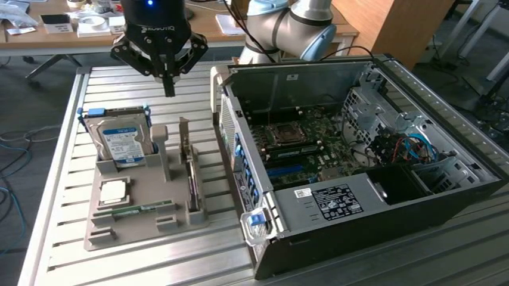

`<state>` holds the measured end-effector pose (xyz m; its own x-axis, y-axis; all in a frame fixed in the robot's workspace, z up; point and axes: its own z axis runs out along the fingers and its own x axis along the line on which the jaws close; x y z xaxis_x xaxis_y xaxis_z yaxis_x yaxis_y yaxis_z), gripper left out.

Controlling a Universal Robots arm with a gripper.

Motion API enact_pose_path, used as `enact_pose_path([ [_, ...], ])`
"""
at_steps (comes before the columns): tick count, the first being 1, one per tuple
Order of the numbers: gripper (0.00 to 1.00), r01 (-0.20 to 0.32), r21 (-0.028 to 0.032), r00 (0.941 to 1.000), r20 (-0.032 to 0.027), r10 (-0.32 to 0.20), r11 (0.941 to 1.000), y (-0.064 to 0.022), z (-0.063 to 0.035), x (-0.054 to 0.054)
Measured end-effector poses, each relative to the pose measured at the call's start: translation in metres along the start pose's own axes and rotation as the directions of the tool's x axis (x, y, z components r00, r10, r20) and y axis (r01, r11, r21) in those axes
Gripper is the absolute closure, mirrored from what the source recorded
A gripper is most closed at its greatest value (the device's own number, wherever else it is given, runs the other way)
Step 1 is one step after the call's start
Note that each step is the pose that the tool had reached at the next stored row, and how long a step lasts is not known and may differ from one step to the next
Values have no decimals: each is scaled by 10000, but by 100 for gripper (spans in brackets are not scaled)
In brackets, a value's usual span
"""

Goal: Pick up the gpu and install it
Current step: 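Reach for the gpu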

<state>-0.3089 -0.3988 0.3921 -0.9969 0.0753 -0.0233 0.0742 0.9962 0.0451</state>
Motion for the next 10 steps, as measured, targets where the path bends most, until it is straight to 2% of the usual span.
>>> enact_pose_path([
  [6, 89, 0, 1, 10000, 0, 0, 10000, -4, -1, 2],
  [10, 89, 0, 0, 10000, 0, 0, 10000, -49, -2, -2],
])
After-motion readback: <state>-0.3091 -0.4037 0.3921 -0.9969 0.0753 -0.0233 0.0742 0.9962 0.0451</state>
